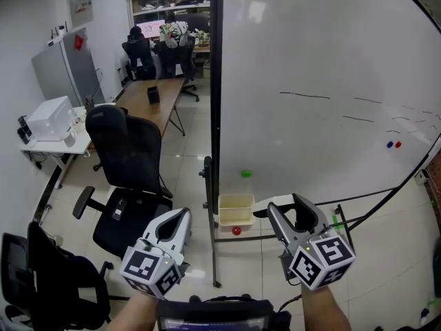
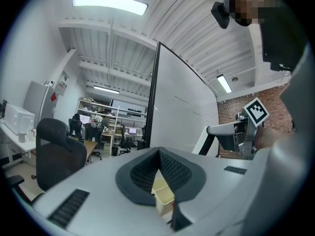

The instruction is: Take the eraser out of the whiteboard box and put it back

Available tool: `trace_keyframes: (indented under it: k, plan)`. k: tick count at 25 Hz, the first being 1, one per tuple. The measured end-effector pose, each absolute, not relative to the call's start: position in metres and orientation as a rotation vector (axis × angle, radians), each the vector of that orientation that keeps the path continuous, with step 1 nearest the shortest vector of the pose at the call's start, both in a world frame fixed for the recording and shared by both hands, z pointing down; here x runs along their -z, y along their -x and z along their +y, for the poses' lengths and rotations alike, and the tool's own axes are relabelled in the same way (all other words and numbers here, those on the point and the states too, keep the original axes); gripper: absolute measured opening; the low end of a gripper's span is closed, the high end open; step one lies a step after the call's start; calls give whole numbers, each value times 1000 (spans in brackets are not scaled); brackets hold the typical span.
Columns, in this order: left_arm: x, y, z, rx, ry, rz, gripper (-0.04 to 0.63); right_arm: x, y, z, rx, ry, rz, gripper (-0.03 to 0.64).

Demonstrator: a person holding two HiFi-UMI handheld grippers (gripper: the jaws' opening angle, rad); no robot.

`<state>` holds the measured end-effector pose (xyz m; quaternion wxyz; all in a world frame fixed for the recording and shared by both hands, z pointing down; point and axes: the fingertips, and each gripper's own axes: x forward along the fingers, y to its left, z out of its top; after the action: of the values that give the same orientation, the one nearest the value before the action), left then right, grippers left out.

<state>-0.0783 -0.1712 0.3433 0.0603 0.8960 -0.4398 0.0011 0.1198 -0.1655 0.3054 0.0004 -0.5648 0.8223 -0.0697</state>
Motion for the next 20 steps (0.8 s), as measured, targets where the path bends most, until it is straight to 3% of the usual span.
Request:
trace_keyframes:
  k: [20]
  plan:
    - [-395,83,-193,-59,-2666,-1343,35,-409,-88,-214,395,1779,2722,268]
